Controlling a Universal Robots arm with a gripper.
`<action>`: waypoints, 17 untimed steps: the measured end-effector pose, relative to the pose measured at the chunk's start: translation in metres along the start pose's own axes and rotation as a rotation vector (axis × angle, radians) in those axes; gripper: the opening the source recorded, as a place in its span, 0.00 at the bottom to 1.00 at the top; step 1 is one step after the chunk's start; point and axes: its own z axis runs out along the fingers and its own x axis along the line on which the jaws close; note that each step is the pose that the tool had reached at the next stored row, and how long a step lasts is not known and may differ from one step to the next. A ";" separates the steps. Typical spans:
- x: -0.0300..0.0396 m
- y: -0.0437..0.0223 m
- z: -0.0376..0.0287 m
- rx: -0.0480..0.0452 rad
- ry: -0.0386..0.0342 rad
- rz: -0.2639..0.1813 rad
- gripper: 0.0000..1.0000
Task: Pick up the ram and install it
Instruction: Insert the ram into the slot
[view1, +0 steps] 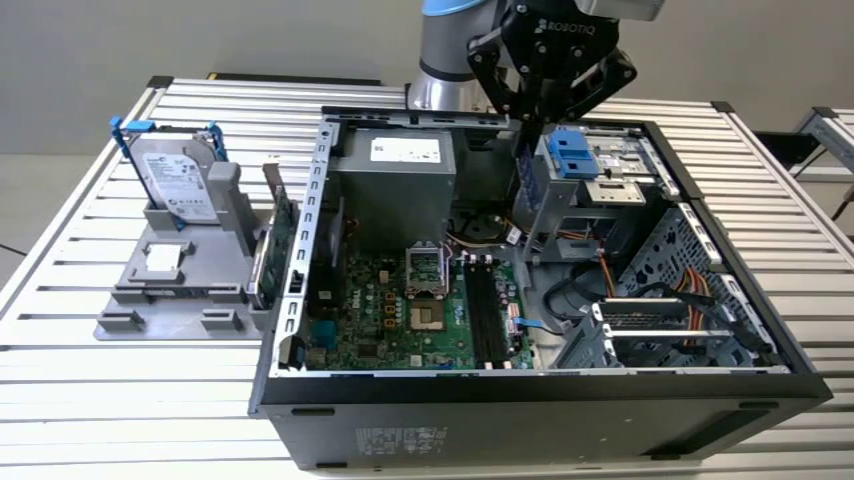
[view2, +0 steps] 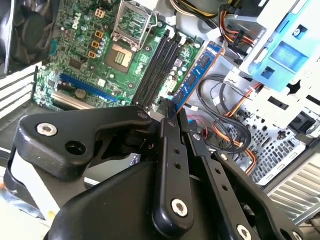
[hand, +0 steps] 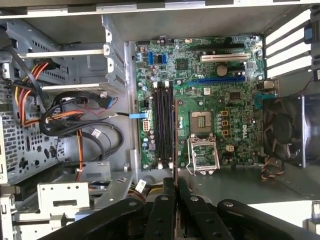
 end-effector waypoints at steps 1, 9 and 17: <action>0.0000 0.0000 0.0000 -0.0002 0.0001 -0.006 0.00; 0.0000 0.0000 0.0000 -0.0012 0.0011 -0.059 0.00; 0.0000 0.0000 0.0000 -0.0021 0.0021 -0.110 0.00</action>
